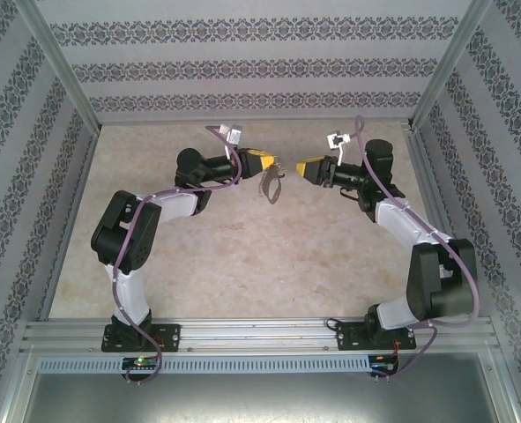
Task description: Put the keys on the keyring
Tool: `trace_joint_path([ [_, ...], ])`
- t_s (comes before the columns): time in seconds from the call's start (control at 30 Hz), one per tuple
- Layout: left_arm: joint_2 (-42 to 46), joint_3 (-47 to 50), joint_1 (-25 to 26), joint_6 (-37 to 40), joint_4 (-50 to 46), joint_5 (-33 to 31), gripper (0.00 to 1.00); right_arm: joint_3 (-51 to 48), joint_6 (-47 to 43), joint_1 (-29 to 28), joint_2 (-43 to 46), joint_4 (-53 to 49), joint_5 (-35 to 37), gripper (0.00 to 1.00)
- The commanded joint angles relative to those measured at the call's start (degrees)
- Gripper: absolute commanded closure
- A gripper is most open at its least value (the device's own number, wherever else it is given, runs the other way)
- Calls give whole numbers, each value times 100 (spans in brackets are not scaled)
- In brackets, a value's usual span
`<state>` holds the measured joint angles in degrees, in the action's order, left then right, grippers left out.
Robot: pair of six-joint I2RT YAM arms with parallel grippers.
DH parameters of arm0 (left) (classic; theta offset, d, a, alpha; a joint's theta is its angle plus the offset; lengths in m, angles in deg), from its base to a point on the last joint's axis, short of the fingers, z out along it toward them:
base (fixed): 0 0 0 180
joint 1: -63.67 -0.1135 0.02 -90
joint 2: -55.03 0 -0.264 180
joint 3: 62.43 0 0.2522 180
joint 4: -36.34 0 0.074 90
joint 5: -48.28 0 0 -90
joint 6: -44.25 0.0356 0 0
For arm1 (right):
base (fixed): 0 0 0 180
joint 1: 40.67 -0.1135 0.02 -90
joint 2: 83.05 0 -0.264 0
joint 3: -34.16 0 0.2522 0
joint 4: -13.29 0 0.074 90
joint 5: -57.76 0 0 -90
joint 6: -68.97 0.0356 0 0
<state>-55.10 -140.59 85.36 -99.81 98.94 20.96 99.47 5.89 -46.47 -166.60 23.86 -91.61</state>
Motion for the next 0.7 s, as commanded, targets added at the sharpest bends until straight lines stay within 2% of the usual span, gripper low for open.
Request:
trace_joint_path([
  [0.0, -44, -122, 32, 131, 512, -71, 100, -58, 472, -104, 225, 764, 323, 52],
  [0.2, -44, -142, 33, 113, 512, -120, 100, -46, 877, -506, 145, 1359, 637, 46],
  [0.67, -35, -153, 34, 97, 512, -148, 100, -93, 1251, -860, -270, 1964, 560, 47],
])
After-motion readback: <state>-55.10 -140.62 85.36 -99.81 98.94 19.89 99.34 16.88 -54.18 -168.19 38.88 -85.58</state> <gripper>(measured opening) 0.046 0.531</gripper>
